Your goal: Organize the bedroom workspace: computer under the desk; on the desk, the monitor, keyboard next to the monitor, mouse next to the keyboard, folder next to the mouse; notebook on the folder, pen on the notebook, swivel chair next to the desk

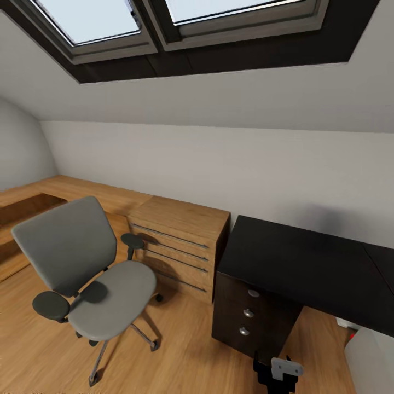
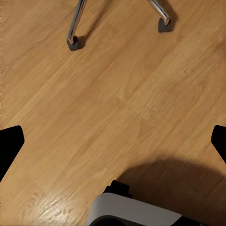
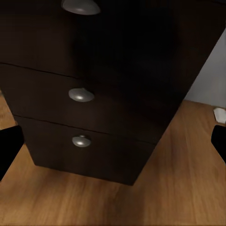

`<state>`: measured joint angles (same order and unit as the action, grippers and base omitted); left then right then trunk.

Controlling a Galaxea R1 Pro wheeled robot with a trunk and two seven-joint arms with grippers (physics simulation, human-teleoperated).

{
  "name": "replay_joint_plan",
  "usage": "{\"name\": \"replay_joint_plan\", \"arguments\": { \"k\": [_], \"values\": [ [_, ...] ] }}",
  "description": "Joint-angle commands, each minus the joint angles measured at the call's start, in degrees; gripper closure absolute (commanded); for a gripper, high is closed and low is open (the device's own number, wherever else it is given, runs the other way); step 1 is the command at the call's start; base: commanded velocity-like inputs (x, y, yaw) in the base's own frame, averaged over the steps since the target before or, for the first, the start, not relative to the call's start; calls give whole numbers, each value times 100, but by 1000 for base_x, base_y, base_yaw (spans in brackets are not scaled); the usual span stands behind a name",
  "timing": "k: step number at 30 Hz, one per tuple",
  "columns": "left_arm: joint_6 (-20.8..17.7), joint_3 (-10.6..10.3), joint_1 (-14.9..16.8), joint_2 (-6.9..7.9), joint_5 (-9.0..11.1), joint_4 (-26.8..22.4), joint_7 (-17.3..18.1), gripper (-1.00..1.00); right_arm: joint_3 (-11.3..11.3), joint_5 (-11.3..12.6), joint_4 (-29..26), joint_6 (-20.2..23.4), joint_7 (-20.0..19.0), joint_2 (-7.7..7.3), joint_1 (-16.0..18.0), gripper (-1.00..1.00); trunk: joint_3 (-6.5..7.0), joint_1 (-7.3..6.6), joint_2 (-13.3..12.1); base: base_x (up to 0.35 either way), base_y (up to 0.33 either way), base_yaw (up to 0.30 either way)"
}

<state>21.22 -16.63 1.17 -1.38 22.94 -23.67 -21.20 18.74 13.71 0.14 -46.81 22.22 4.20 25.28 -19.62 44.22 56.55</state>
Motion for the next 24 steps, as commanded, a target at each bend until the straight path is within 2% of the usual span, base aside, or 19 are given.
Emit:
{"name": "replay_joint_plan", "arguments": {
  "k": [1, 6, 16, 18, 19, 20, 21, 22, 24],
  "values": [
    [23, -46, 6, 5, 40, 2, -43, -100, 51, 36, 3, -12, 24, 1, 3, -100, -3, 0, 4, 0, 0, 158],
    [23, -44, 4, 1, 39, 7, -43, -100, 51, 36, 3, -12, 21, 2, 3, -100, 19, 0, 4, -59, 0, 201],
    [26, -45, 5, 5, 32, 11, -41, -100, 53, 26, 43, -14, 19, 3, 3, -100, 69, 0, 4, -237, 0, 227],
    [112, -31, 4, 12, 28, 11, -47, -100, 51, 11, 45, -20, 24, -5, 3, -100, 78, 0, 4, -48, 0, 241],
    [497, -3, 5, 27, 32, 11, -65, -100, 51, -9, 78, -30, 32, -21, 0, -100, 83, 0, 4, -11, 0, 248],
    [621, 2, 5, 36, 33, 11, -69, -100, 48, -12, 92, -30, 34, -32, -19, -100, 88, 0, 4, -7, 0, 248],
    [716, 5, 6, 47, 30, 11, -72, -100, 47, -16, 101, -38, 32, -56, -104, -100, 93, 0, 4, -5, 0, 247],
    [853, 0, 5, 69, 27, 23, -67, -100, 56, -62, 110, -106, 23, -192, -554, -100, 98, 0, 4, -1, 0, 247],
    [895, -11, 3, 95, 26, 91, -63, -100, 61, -168, 111, -259, 18, -275, -791, -100, 108, 0, 4, -1, 0, 247]
  ]
}}
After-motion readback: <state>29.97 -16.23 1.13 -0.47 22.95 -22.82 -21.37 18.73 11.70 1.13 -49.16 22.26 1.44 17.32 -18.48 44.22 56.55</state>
